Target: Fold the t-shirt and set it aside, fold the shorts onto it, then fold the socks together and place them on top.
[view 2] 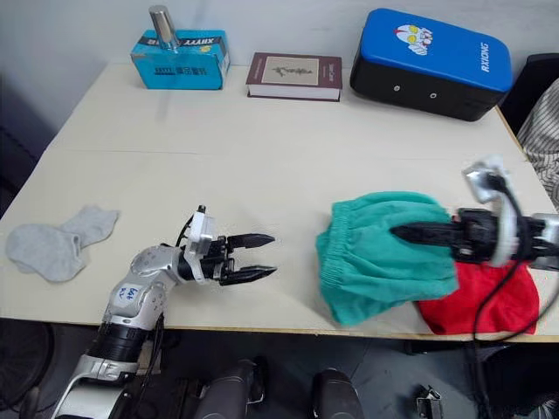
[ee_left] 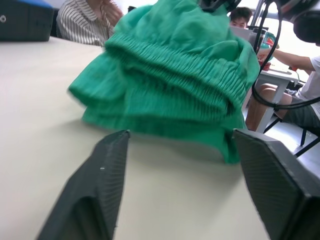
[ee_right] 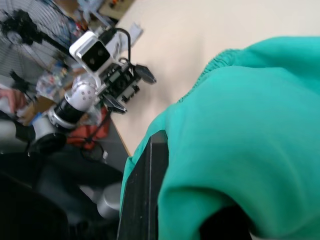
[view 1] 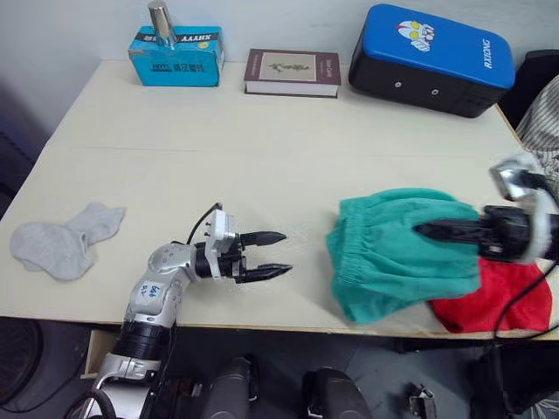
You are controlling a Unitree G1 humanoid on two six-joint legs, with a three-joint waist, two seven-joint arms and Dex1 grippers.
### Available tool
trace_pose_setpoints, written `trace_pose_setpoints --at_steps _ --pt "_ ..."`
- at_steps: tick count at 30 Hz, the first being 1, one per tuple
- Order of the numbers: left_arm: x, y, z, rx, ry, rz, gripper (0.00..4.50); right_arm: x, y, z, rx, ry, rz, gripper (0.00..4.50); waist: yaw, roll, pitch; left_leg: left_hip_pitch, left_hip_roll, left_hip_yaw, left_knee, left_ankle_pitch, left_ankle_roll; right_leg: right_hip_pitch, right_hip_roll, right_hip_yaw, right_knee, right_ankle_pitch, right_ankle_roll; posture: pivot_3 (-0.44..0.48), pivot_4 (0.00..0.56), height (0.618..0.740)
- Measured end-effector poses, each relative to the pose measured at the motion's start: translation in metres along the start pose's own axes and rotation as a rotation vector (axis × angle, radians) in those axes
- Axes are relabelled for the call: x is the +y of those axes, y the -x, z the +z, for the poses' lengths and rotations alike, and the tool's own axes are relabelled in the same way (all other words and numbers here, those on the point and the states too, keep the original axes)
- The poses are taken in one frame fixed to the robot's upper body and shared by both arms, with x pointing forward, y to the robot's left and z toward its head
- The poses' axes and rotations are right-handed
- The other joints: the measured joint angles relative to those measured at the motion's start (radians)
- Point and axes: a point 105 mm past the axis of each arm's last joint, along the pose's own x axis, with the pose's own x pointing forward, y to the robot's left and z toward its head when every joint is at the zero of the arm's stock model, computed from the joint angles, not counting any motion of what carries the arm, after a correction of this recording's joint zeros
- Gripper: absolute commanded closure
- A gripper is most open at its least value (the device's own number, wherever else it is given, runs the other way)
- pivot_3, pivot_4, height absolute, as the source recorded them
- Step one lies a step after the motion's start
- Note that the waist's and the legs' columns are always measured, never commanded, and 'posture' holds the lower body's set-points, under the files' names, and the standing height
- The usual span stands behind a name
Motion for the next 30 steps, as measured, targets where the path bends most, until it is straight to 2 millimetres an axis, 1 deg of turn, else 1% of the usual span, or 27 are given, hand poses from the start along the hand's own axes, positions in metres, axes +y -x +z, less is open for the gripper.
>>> trace_pose_setpoints --at_steps 1,3,4,6,9,11,13,16,18,20,23,26,30 --pt "0.0 0.001 -0.002 -0.001 0.008 0.009 0.03 0.0 0.017 -0.005 0.061 -0.004 -0.059 4.5 0.004 0.001 0.0 0.0 0.0 0.0 0.0 0.0 0.001 0.0 0.0 0.0 -0.001 0.0 0.0 0.0 0.15 0.74" --pt "0.0 0.002 -0.003 -0.004 0.008 0.016 0.03 -0.005 0.039 -0.008 0.121 0.018 -0.141 4.5 0.003 0.0 0.0 0.0 0.0 0.001 0.001 0.0 0.003 0.003 0.0 0.0 -0.003 0.0 0.0 0.0 0.15 0.74" --pt "0.0 0.001 -0.003 -0.008 0.007 0.014 0.03 -0.009 0.048 -0.011 0.15 0.023 -0.181 4.5 0.002 0.0 0.0 0.001 0.0 0.001 0.001 0.0 0.004 0.004 0.0 0.001 -0.005 0.0 0.0 0.0 0.15 0.74" --pt "0.0 0.0 -0.003 -0.011 0.005 0.013 0.03 -0.026 0.071 -0.02 0.181 0.018 -0.271 4.5 -0.001 0.0 0.0 0.002 0.0 0.001 0.001 0.0 0.007 0.007 0.0 0.001 -0.01 0.0 0.0 0.0 0.15 0.74" --pt "0.0 0.0 -0.003 -0.011 0.003 0.014 0.03 -0.047 0.091 -0.032 0.199 0.023 -0.364 4.5 -0.004 0.0 0.0 0.003 0.0 0.002 0.001 0.0 0.006 0.008 -0.001 0.001 -0.01 0.0 0.0 0.0 0.15 0.74" --pt "0.0 -0.001 -0.004 -0.007 0.005 0.011 0.03 -0.065 0.102 -0.038 0.171 0.049 -0.42 4.5 -0.006 0.0 0.0 0.003 0.0 0.002 0.0 0.002 0.003 0.008 0.0 0.001 -0.009 0.0 0.0 0.0 0.15 0.74" --pt "-0.001 0.0 -0.005 0.002 0.008 0.011 0.03 -0.086 0.104 -0.054 0.171 0.058 -0.462 4.5 -0.005 0.0 0.0 0.004 0.0 0.003 0.001 0.003 0.002 0.008 0.0 0.001 -0.008 0.0 0.0 0.0 0.15 0.74" --pt "0.0 0.004 -0.006 0.018 0.015 0.023 0.03 -0.112 0.099 -0.078 0.192 0.088 -0.503 4.5 -0.004 0.002 0.001 0.004 0.0 0.003 0.002 0.003 0.002 0.008 0.0 0.001 -0.007 0.0 0.0 0.0 0.15 0.74" --pt "0.0 0.009 -0.008 0.037 0.02 0.034 0.03 -0.123 0.096 -0.083 0.207 0.165 -0.526 4.5 -0.005 0.003 0.001 0.004 0.0 0.004 0.002 0.003 0.002 0.008 0.0 0.002 -0.007 0.0 0.0 0.0 0.15 0.74" --pt "0.0 0.012 -0.008 0.049 0.02 0.04 0.03 -0.129 0.095 -0.084 0.228 0.244 -0.543 4.5 -0.004 0.003 0.001 0.005 0.0 0.004 0.002 0.003 0.002 0.008 0.0 0.002 -0.006 0.0 0.0 0.0 0.15 0.74" --pt "-0.003 0.013 -0.009 0.052 0.026 0.039 0.03 -0.133 0.094 -0.075 0.199 0.306 -0.563 4.5 -0.004 0.003 0.001 0.006 0.0 0.004 0.003 0.003 0.002 0.01 0.0 0.002 -0.006 0.0 0.0 0.0 0.15 0.74" --pt "-0.003 0.013 -0.01 0.054 0.034 0.042 0.03 -0.129 0.093 -0.063 0.177 0.341 -0.531 4.5 -0.004 0.003 0.001 0.01 0.0 0.004 0.003 0.003 0.002 0.013 0.0 0.002 -0.007 0.0 0.0 0.0 0.15 0.74" --pt "-0.002 0.013 -0.008 0.055 0.029 0.041 0.03 -0.12 0.099 -0.035 0.153 0.408 -0.528 4.5 -0.005 0.004 0.001 0.01 0.0 0.004 0.002 0.003 0.002 0.013 0.0 0.003 -0.007 0.0 0.0 0.0 0.15 0.74"
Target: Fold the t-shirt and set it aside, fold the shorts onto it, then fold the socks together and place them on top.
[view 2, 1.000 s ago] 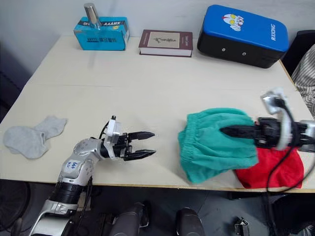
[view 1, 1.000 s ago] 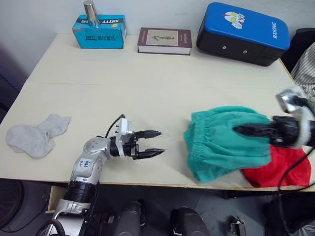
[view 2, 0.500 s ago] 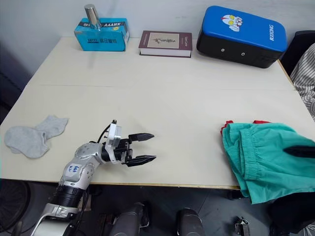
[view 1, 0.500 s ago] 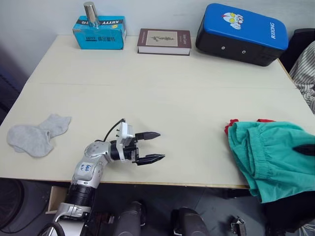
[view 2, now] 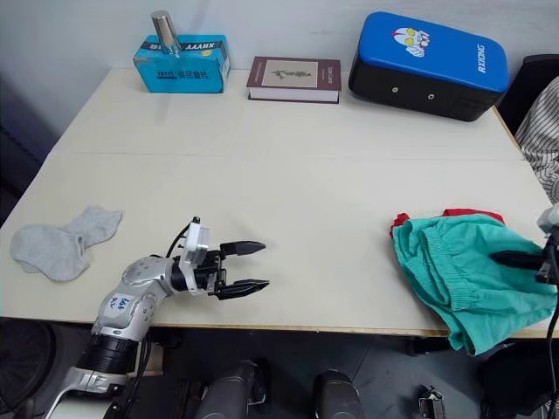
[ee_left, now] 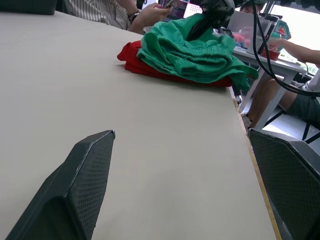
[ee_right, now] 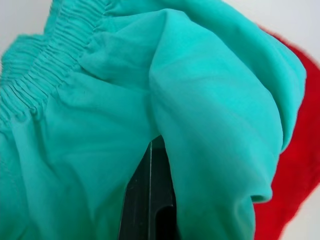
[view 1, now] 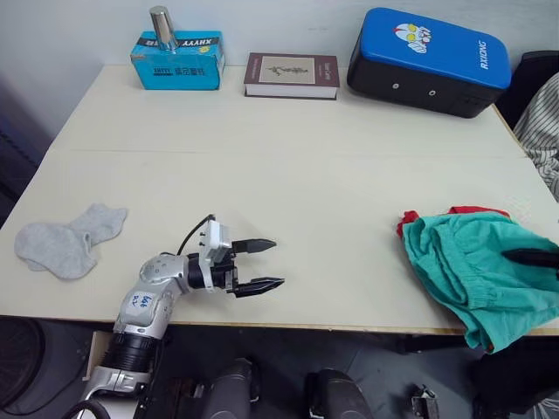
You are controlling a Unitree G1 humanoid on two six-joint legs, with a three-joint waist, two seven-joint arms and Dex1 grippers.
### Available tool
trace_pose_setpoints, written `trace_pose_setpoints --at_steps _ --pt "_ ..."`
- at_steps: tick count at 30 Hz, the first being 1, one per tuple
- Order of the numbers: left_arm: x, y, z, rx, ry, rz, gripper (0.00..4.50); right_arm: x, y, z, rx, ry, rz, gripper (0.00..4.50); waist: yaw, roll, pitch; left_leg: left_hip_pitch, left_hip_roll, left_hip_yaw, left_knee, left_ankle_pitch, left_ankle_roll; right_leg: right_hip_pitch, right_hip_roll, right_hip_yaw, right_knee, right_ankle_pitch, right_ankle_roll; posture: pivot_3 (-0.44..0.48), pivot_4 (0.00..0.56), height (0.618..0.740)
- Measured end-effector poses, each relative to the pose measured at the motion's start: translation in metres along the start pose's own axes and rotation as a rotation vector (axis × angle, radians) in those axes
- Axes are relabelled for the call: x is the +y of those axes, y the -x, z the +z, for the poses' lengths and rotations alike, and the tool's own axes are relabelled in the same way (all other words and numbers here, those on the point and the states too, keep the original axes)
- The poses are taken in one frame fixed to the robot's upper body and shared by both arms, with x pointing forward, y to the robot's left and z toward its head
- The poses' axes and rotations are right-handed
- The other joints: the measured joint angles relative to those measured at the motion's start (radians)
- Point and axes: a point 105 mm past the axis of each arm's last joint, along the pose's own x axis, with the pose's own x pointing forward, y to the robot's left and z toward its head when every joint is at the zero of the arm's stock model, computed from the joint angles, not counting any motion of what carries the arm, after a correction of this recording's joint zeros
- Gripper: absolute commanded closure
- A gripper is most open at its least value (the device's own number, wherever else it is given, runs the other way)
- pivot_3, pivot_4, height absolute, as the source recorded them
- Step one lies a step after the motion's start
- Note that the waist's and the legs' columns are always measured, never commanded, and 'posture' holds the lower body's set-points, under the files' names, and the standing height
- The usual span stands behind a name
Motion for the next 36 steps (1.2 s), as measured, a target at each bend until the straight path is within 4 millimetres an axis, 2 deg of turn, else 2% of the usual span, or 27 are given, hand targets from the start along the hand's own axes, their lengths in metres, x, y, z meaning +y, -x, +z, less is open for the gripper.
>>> trace_pose_setpoints --at_steps 3,7,10,13,17,19,21,24,27,30,33,36 --pt "0.002 -0.002 0.004 -0.003 -0.016 -0.006 0.03 -0.006 0.009 0.007 0.008 0.031 -0.03 4.5 0.001 0.0 0.0 0.0 0.0 0.0 0.0 0.0 0.0 0.001 0.0 0.0 0.0 0.0 0.0 0.0 0.15 0.74" --pt "0.002 -0.001 0.005 -0.002 -0.027 -0.004 0.03 -0.009 0.003 -0.012 0.073 0.048 -0.067 4.5 0.004 0.0 0.0 0.0 0.0 0.0 0.0 0.0 0.0 0.001 0.0 0.0 -0.001 0.0 0.0 0.0 0.15 0.74" --pt "0.002 -0.001 0.005 0.001 -0.036 -0.004 0.03 -0.008 -0.009 -0.028 0.076 -0.008 -0.081 4.5 0.002 0.0 0.0 0.0 0.0 0.0 0.0 0.0 0.0 0.001 0.0 0.0 -0.001 0.0 0.0 0.0 0.15 0.74" --pt "0.003 0.003 0.005 0.02 -0.044 -0.007 0.0 -0.004 -0.011 -0.042 0.094 -0.095 -0.076 3.9 0.002 0.0 0.0 0.001 0.0 0.0 0.0 0.0 0.0 0.001 0.0 0.0 0.0 0.0 0.0 0.0 0.15 0.74" --pt "0.002 0.005 0.005 0.028 -0.044 -0.012 0.0 0.0 -0.004 -0.055 0.109 -0.123 -0.074 2.5 0.003 0.0 0.0 0.001 0.0 0.0 0.0 0.0 0.0 0.002 0.0 0.0 0.0 0.0 0.0 0.0 0.15 0.74" --pt "0.001 0.007 0.005 0.031 -0.035 -0.016 0.0 0.003 0.008 -0.058 0.139 -0.07 -0.074 1.79 0.006 0.001 0.0 0.001 -0.001 0.0 0.0 0.0 0.0 0.002 0.0 0.0 0.0 0.0 0.0 0.0 0.15 0.74" --pt "0.0 0.013 0.005 0.03 -0.027 -0.006 0.0 0.001 0.03 -0.054 0.159 0.001 -0.109 1.07 0.005 0.002 0.0 0.001 -0.001 0.0 0.0 -0.001 0.0 0.002 -0.001 0.0 0.0 0.0 0.0 0.0 0.15 0.74" --pt "0.001 0.023 0.01 0.0 -0.034 0.041 0.0 -0.005 0.062 -0.035 0.14 0.158 -0.202 0.04 0.001 0.002 0.0 0.003 0.0 0.0 -0.001 -0.001 0.0 0.003 0.0 0.0 -0.001 0.0 0.0 0.0 0.15 0.74" --pt "0.002 0.029 0.017 -0.028 -0.056 0.086 0.0 0.001 0.068 -0.009 0.067 0.352 -0.23 0.01 -0.008 0.001 0.001 0.004 0.001 0.001 -0.003 -0.001 -0.001 0.003 0.0 0.0 -0.001 0.0 0.0 0.0 0.15 0.74" --pt "0.01 0.041 0.022 -0.051 -0.073 0.179 0.0 0.033 0.037 0.02 -0.106 0.494 -0.181 0.01 -0.014 -0.002 0.0 0.005 0.003 0.0 -0.004 -0.002 -0.002 0.003 0.001 0.0 -0.001 0.0 0.0 0.0 0.15 0.74" --pt "0.019 0.062 0.011 0.0 -0.066 0.263 0.0 0.085 -0.008 0.033 -0.233 0.44 -0.08 0.01 -0.011 -0.002 0.0 0.005 0.001 -0.002 -0.005 -0.003 -0.003 0.0 0.0 0.001 0.005 0.0 0.0 0.0 0.15 0.74" --pt "0.026 0.085 0.001 0.05 -0.042 0.351 0.0 0.136 -0.04 0.047 -0.346 0.404 0.025 0.01 -0.002 -0.002 0.0 0.004 0.001 -0.003 -0.005 -0.005 -0.004 -0.001 0.0 0.001 0.006 0.0 0.0 0.0 0.15 0.74"
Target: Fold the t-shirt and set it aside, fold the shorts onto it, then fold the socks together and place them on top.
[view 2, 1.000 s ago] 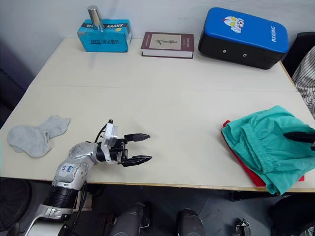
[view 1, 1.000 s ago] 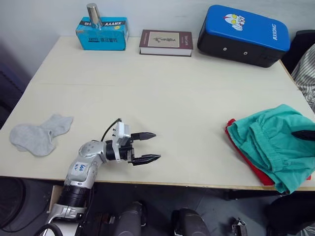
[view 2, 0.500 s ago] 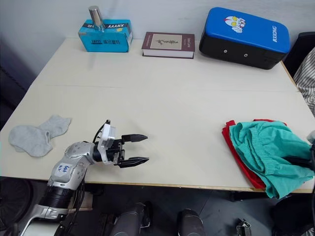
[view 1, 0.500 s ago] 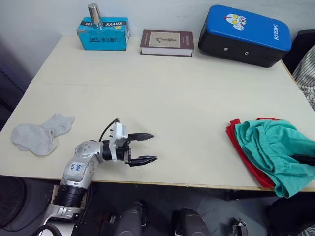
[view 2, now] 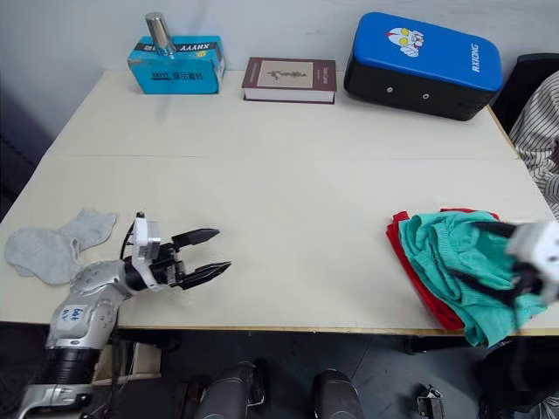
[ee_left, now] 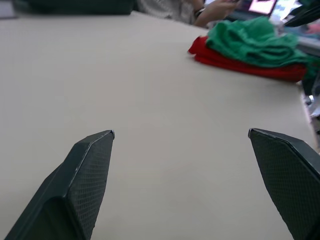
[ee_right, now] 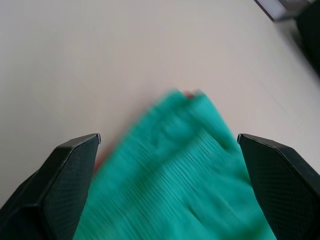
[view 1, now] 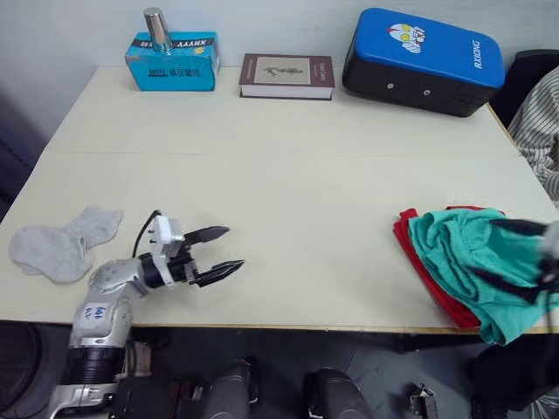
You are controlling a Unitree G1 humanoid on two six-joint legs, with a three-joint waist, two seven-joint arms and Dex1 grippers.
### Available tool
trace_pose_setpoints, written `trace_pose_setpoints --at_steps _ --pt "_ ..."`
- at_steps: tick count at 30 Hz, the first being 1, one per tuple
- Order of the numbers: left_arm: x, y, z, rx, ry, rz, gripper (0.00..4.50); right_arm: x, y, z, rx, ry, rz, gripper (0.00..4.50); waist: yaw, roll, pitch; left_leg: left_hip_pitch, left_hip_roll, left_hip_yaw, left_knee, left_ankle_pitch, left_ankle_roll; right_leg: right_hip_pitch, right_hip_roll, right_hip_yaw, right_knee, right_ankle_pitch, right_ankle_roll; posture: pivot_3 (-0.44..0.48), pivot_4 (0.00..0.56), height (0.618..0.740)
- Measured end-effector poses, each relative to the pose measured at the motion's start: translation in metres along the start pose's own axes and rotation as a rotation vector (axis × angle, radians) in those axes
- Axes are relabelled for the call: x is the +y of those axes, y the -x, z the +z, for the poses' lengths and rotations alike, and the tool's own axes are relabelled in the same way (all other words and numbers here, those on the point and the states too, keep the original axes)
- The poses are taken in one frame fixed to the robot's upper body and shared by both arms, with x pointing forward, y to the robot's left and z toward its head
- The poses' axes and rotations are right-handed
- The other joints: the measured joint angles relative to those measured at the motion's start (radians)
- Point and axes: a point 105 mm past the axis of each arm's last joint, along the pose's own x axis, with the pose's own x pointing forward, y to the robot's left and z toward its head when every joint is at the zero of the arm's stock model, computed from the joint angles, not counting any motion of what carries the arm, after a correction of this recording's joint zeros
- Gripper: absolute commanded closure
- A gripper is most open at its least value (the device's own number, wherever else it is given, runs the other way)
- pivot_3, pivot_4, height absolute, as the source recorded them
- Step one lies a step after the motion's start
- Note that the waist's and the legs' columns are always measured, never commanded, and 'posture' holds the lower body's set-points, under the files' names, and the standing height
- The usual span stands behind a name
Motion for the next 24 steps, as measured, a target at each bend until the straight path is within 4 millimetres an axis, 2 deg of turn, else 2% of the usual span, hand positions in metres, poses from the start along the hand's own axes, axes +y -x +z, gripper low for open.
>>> trace_pose_setpoints --at_steps 2,4,7,9,10,15,17,19,22,24 --pt "0.006 0.012 0.0 -0.009 -0.015 0.076 0.0 0.025 -0.019 0.011 -0.087 -0.024 0.038 0.01 0.003 -0.002 -0.001 0.0 0.0 0.0 0.0 -0.001 0.0 0.0 0.0 0.0 -0.001 0.0 0.0 0.0 0.15 0.74" --pt "0.008 0.035 -0.008 0.003 -0.012 0.193 0.0 0.048 -0.032 0.014 -0.158 -0.047 0.07 0.01 0.003 -0.003 -0.001 0.0 0.0 0.0 0.0 -0.005 0.005 0.0 -0.001 0.001 -0.001 0.0 0.0 0.0 0.15 0.74" --pt "-0.014 0.102 -0.026 0.065 0.038 0.435 0.0 0.067 -0.044 0.004 -0.238 -0.05 0.051 0.01 -0.023 -0.01 -0.003 0.001 0.0 0.001 0.001 -0.008 0.001 0.002 -0.001 0.002 -0.002 -0.001 0.001 0.0 0.15 0.74" --pt "-0.027 0.142 -0.029 0.109 0.05 0.58 0.0 0.073 -0.053 0.002 -0.293 -0.058 0.057 0.01 -0.024 -0.011 -0.002 0.001 0.0 0.0 0.001 -0.008 0.002 0.002 -0.001 0.002 -0.002 -0.001 0.002 0.0 0.15 0.74" --pt "-0.029 0.158 -0.028 0.127 0.041 0.646 0.0 0.076 -0.057 0.005 -0.322 -0.049 0.079 0.01 -0.023 -0.011 -0.002 0.002 0.0 0.001 0.001 -0.01 0.006 0.002 -0.001 0.002 -0.002 -0.001 0.001 0.0 0.15 0.74" --pt "-0.034 0.236 -0.03 0.186 0.041 1.0 0.0 0.097 -0.064 0.012 -0.423 -0.039 0.229 0.01 -0.006 -0.011 -0.003 0.003 0.0 -0.001 0.0 -0.01 0.003 0.003 -0.001 0.003 -0.01 -0.006 -0.004 0.0 0.15 0.74" --pt "-0.034 0.249 -0.03 0.198 0.054 1.076 0.0 0.1 -0.063 0.009 -0.429 -0.06 0.263 0.01 0.004 -0.014 -0.005 0.003 0.0 -0.001 -0.001 -0.011 0.003 0.002 -0.001 0.004 -0.012 -0.006 -0.005 0.0 0.15 0.74" --pt "-0.027 0.251 -0.028 0.213 0.064 1.097 0.0 0.1 -0.062 0.009 -0.446 -0.058 0.28 0.01 0.009 -0.014 -0.005 0.002 0.0 -0.001 -0.003 -0.011 0.003 0.002 -0.001 0.004 -0.016 -0.006 -0.005 0.0 0.15 0.74" --pt "-0.006 0.242 -0.006 0.21 0.027 1.062 0.0 0.099 -0.062 0.012 -0.463 -0.032 0.29 0.01 0.011 -0.016 -0.006 0.002 0.0 -0.001 -0.006 -0.011 0.002 0.001 -0.001 0.003 -0.016 -0.006 -0.006 0.0 0.15 0.74" --pt "0.018 0.227 0.016 0.239 -0.014 1.013 0.0 0.098 -0.062 0.013 -0.469 -0.028 0.284 0.01 0.008 -0.016 -0.006 0.002 -0.001 -0.001 -0.007 -0.01 0.001 0.002 -0.001 0.003 -0.015 -0.006 -0.006 0.0 0.15 0.74"
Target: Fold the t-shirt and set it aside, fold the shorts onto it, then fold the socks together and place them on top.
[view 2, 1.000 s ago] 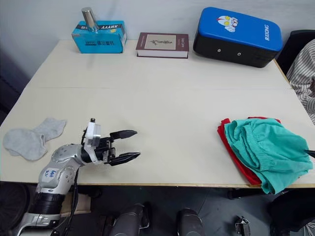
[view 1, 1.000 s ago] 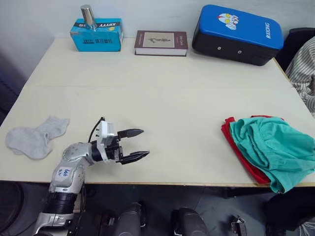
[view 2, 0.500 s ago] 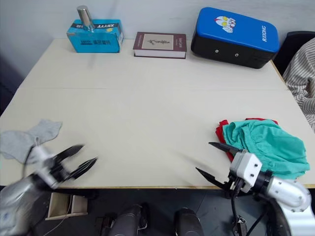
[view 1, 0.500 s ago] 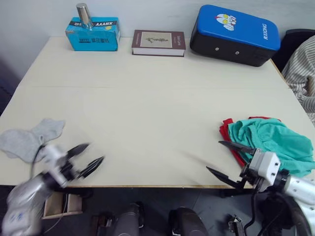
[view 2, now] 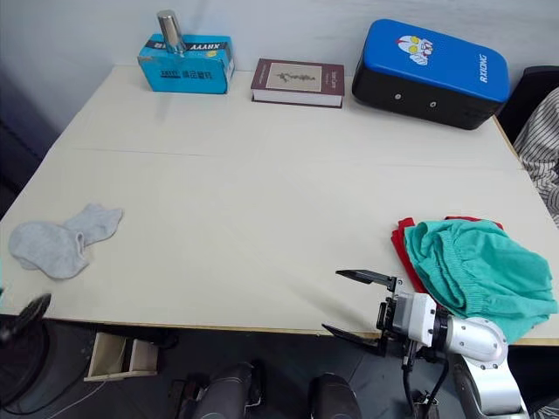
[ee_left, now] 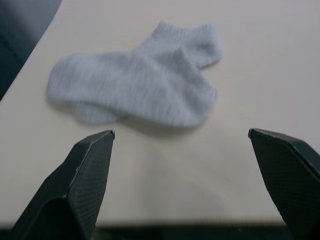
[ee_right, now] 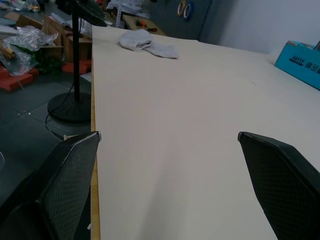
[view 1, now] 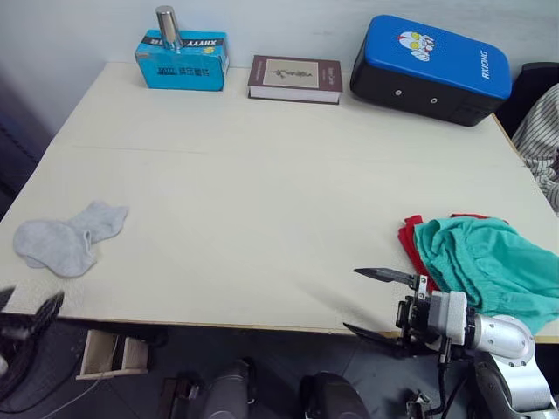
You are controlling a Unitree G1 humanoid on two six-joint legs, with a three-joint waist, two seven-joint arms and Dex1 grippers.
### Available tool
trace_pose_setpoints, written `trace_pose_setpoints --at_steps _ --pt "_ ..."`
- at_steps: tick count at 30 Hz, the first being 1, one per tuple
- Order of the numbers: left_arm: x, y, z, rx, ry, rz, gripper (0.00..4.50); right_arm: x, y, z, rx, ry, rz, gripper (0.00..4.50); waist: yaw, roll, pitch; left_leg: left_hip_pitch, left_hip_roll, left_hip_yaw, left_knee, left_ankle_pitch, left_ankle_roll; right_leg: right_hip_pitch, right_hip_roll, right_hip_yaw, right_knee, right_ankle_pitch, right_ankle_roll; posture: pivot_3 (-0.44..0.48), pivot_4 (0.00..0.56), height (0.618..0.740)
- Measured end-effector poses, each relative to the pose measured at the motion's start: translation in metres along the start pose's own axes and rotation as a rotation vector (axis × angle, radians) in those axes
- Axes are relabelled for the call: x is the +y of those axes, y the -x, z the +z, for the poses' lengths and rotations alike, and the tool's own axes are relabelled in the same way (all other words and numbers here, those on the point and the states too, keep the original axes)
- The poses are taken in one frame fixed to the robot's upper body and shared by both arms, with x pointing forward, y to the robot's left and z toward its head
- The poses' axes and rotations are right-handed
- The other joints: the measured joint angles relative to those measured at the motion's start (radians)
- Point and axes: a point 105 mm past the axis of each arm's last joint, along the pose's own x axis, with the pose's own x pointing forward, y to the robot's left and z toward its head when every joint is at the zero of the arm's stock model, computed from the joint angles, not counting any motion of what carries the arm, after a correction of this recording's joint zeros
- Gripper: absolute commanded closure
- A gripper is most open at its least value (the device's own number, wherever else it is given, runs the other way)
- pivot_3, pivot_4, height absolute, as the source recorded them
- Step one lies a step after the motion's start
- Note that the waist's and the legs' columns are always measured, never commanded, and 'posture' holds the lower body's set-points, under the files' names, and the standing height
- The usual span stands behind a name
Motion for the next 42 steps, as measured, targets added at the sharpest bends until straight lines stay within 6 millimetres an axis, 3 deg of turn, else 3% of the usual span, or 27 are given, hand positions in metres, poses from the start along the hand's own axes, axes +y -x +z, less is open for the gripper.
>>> trace_pose_setpoints --at_steps 3,6,12,17,26,29,32,38,42 --pt "-0.001 -0.028 0.026 0.049 -0.027 -0.047 0.0 -0.002 -0.002 0.002 -0.01 0.003 -0.005 0.01 -0.005 0.0 0.0 0.0 -0.001 0.001 0.0 0.001 0.0 0.001 -0.001 0.0 0.007 0.0 0.0 0.0 0.15 0.74" --pt "-0.001 -0.068 0.039 0.144 -0.079 -0.092 0.0 -0.005 -0.005 0.004 -0.026 0.009 -0.022 0.01 -0.007 0.001 0.0 0.001 -0.001 0.002 0.0 0.003 -0.002 -0.001 0.0 0.0 0.01 0.0 0.0 0.0 0.15 0.74" --pt "-0.009 -0.114 0.02 0.299 -0.074 -0.165 0.0 -0.003 -0.015 0.0 -0.055 0.005 -0.033 0.01 -0.026 -0.001 -0.001 0.002 0.0 0.004 -0.001 0.009 -0.008 -0.006 0.0 0.0 0.02 0.001 0.001 0.0 0.15 0.74" --pt "-0.022 -0.132 0.02 0.341 -0.099 -0.266 1.49 -0.005 -0.012 -0.011 -0.036 0.007 -0.068 0.0 -0.027 -0.002 -0.001 0.002 0.0 0.003 -0.002 0.011 -0.01 -0.008 0.001 0.0 0.024 0.001 0.001 0.0 0.15 0.74" --pt "-0.015 -0.155 0.022 0.336 -0.086 -0.242 4.3 0.007 -0.004 -0.024 -0.008 -0.027 -0.109 0.0 -0.026 -0.001 -0.002 0.003 0.0 0.002 0.0 0.014 -0.008 -0.005 0.001 0.0 0.024 0.001 0.001 0.0 0.15 0.74" --pt "-0.025 -0.159 0.023 0.31 -0.1 -0.286 4.48 0.01 -0.001 -0.025 0.0 -0.044 -0.128 0.0 -0.021 0.0 -0.002 0.003 -0.001 0.0 0.0 0.014 -0.008 -0.004 0.0 0.0 0.024 0.001 0.001 0.0 0.15 0.74" --pt "-0.069 -0.163 0.032 0.26 -0.104 -0.451 4.48 0.012 0.006 -0.026 0.026 -0.049 -0.146 0.0 -0.001 0.0 -0.002 0.002 -0.002 -0.001 0.003 0.013 -0.007 -0.003 -0.001 0.0 0.023 0.001 0.001 0.0 0.15 0.74" --pt "-0.187 -0.14 0.048 0.171 -0.166 -0.795 4.48 0.009 0.023 -0.022 0.09 -0.025 -0.196 0.0 -0.003 0.0 -0.002 0.001 -0.001 -0.003 0.006 0.011 -0.005 -0.001 0.001 0.001 0.02 0.001 0.001 0.0 0.15 0.74" --pt "-0.251 -0.126 0.034 0.179 -0.19 -0.949 4.48 0.016 0.03 -0.026 0.133 -0.066 -0.201 0.0 -0.006 0.001 -0.002 0.001 -0.001 -0.002 0.006 0.011 -0.006 0.0 0.002 0.001 0.021 0.001 0.001 0.0 0.15 0.74"
